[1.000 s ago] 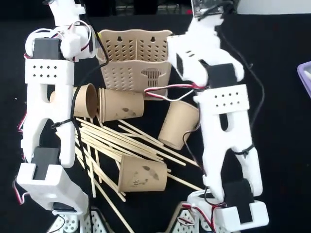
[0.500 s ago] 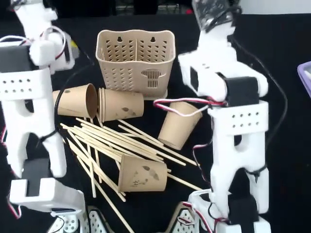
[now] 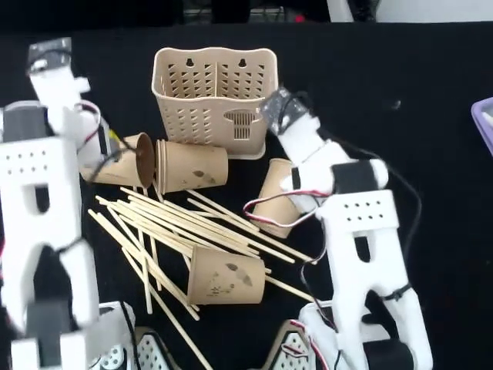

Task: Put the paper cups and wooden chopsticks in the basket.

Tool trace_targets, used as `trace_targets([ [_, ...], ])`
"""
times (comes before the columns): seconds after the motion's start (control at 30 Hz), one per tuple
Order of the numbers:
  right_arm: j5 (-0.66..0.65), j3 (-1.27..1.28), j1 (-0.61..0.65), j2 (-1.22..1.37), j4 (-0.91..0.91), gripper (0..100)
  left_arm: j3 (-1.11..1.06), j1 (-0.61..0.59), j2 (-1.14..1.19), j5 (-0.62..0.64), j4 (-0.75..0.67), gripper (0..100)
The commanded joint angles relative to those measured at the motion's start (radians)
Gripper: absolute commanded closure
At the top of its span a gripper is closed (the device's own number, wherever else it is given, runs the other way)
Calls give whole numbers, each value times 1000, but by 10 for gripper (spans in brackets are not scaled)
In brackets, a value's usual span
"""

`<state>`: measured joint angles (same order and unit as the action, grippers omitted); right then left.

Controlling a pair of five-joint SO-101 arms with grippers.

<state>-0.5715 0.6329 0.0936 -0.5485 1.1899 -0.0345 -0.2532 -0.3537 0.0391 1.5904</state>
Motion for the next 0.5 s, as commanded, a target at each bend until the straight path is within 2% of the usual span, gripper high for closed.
trace_targets([
  [0.0,-26,30,-23,19,-114,762,-321,-7,-210,-12,-186,816],
  [0.13,-64,-44,-25,148,-92,711,-642,-10,-384,-11,-413,816],
  [0.23,-123,-101,-26,226,-55,709,-799,-2,-482,-5,-517,816],
  [0.37,-219,-119,-18,266,5,724,-909,-10,-563,-5,-591,816],
  [0.47,-307,-119,-23,266,35,805,-947,-4,-582,-5,-598,816],
])
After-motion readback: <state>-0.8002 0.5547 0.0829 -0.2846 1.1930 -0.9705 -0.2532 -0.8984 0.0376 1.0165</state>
